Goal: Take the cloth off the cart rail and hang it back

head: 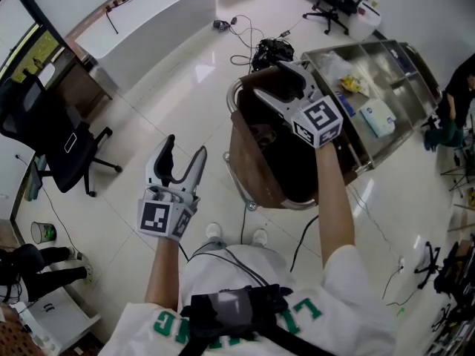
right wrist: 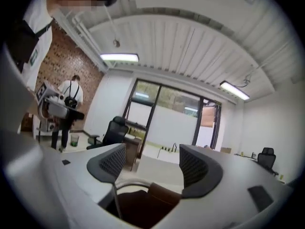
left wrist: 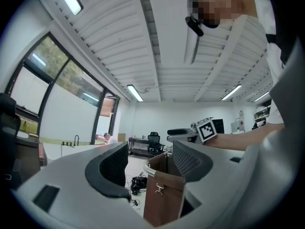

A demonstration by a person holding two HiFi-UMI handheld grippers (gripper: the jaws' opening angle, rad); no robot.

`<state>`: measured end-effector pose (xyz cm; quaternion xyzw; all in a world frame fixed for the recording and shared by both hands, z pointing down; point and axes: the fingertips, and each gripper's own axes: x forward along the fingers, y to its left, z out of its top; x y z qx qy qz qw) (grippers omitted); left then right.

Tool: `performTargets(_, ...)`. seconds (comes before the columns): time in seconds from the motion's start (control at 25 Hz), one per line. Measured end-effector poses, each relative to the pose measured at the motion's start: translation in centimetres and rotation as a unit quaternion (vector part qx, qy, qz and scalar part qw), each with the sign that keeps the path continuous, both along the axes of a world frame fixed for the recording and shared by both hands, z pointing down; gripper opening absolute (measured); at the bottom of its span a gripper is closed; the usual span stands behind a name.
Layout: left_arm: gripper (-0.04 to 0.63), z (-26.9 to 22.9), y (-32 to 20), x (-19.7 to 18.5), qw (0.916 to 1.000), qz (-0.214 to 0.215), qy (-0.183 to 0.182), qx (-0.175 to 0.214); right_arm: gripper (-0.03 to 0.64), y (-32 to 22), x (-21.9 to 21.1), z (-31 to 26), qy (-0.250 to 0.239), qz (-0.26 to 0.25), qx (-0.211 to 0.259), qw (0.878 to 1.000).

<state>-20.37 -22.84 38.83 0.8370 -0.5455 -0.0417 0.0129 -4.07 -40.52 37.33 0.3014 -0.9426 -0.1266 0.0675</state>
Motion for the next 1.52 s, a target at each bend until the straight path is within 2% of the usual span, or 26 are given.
performTargets(0.12, 0.285, -2.1, -0.6, 2.0, 0.9996, 0.018, 0.008, 0.02, 0.376, 5.3, 1.9, -3.7, -0.078, 0.028, 0.029, 0.996)
performTargets(0.28, 0.285, -1.9, -1.1, 3.3, 0.9988, 0.033, -0.012, 0.034, 0.375, 11.0, 4.8, -5.4, -0.139, 0.092, 0.032, 0.986)
performTargets(0.48, 0.285, -3.0, -0.2, 6.2, 0.9969, 0.064, -0.016, 0.044, 0.373, 15.7, 8.4, -4.7, -0.209, 0.201, 0.011, 0.957)
performTargets(0.76, 0.285, -3.8, 1.0, 9.7, 0.9947, 0.094, -0.009, 0.042, 0.365, 18.3, 8.6, -2.9, -0.174, 0.223, 0.016, 0.959)
performTargets(0.96, 0.285, -2.6, 1.0, 8.9, 0.9946, 0.086, -0.02, 0.054, 0.364, 18.4, 8.9, -2.5, -0.161, 0.224, 0.011, 0.961)
performTargets(1.08, 0.285, -3.0, 1.2, 9.1, 0.9949, 0.086, -0.016, 0.051, 0.364, 18.5, 8.6, -2.4, -0.154, 0.22, 0.012, 0.963)
performTargets(1.28, 0.285, -1.9, 1.4, 8.3, 0.9948, 0.082, -0.029, 0.053, 0.364, 18.8, 7.6, -2.4, -0.146, 0.207, 0.013, 0.967)
performTargets(1.52, 0.285, -3.7, 1.9, 8.8, 0.9955, 0.086, 0.0, 0.041, 0.364, 19.1, 7.1, -2.2, -0.144, 0.205, 0.011, 0.968)
